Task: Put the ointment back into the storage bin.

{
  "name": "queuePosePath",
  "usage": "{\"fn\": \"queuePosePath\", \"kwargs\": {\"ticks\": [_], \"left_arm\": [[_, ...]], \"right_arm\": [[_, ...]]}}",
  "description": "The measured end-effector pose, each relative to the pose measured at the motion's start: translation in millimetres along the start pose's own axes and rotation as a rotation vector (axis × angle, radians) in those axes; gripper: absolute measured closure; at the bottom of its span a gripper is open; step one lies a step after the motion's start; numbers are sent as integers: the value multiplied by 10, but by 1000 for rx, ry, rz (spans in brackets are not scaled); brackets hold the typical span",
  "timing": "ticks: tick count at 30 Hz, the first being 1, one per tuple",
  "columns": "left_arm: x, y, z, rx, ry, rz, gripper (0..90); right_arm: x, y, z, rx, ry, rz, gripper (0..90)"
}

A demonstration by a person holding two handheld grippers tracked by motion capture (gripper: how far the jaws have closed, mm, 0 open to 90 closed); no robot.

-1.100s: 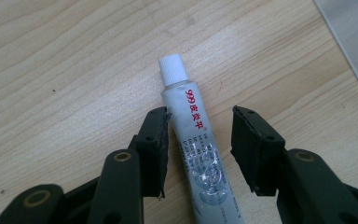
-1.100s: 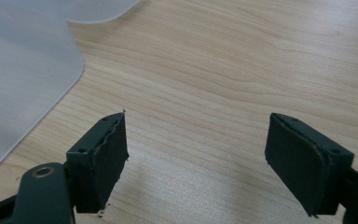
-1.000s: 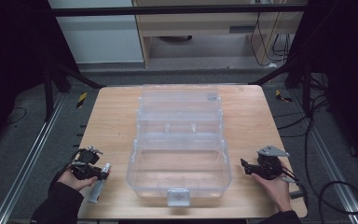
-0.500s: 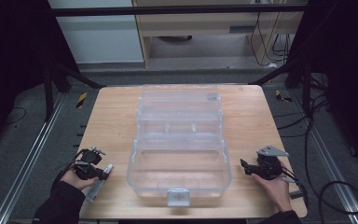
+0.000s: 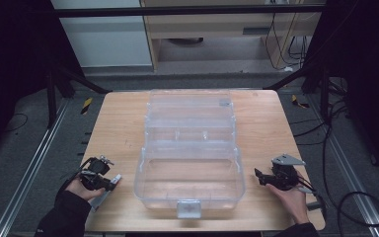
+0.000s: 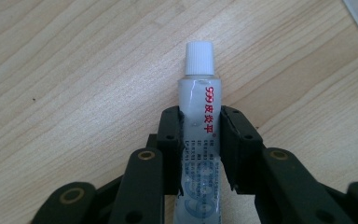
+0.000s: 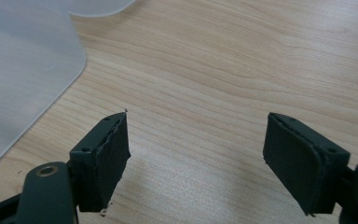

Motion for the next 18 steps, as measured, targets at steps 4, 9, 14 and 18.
{"fn": "queuePosePath", "kwargs": {"ticks": [4,9,14,18], "left_arm": [[-100,-8,-42,48,-1,-7,700],[-222,-28,-90,89,11,-32,700],[-378,-65,-133,127,8,-53,700],[-478,-103,-168,151,6,-67,700]], "right_arm": [[1,2,-2,-7,2,1,228],[-4,2,-9,-11,8,0,228],[-6,-3,-9,-4,4,-5,224],[-4,-7,-16,-6,10,-14,223]]}}
Point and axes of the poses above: each handheld gripper's, and its own axes: x roughly forward along the jaws, y roughly out of its underside, z roughly to its left, the point moved 5 cm from there along x, roughly forward along the jaws, and after that the axes turned 8 degrees about y, right-handed, at the moved point
